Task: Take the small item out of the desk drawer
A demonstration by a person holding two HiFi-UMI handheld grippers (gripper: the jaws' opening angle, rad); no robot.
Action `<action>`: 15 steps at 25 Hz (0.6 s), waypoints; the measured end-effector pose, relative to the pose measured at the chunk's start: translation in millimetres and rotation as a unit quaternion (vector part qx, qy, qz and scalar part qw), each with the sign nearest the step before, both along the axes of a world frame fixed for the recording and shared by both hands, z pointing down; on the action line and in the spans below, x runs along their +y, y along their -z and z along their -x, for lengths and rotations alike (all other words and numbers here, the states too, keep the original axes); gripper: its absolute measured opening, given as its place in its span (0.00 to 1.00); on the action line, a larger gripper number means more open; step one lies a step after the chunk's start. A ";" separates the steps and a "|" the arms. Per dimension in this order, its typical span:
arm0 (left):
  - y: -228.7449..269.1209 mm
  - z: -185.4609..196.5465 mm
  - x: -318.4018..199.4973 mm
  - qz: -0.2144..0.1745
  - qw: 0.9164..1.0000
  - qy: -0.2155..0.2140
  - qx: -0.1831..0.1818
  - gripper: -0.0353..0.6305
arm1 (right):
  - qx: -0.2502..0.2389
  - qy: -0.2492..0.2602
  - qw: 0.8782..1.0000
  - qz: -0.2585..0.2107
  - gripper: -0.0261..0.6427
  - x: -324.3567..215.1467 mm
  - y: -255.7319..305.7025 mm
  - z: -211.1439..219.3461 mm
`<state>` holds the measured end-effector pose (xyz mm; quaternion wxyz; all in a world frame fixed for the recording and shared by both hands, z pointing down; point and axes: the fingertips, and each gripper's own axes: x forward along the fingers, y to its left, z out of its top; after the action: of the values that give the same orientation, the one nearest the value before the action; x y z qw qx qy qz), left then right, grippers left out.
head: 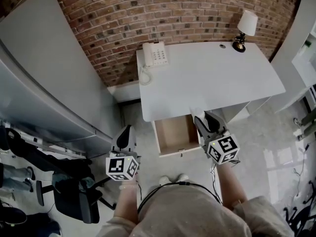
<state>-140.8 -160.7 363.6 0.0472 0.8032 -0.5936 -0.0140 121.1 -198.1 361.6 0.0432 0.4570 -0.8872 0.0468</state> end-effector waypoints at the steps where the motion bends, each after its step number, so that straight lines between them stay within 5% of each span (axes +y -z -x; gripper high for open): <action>1: -0.6 0.3 0.0 0.001 1.000 0.001 -0.001 0.06 | 0.000 -0.001 1.000 0.000 0.26 -0.6 -0.6 -0.6; 15: -2.3 5.6 -5.1 0.004 1.000 0.009 0.001 0.06 | 0.003 0.003 1.000 -0.001 0.26 -9.7 0.1 -0.1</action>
<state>-146.4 -165.8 365.9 0.0507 0.7978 -0.6007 -0.0125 121.3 -207.7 361.5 0.0453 0.4548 -0.8883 0.0450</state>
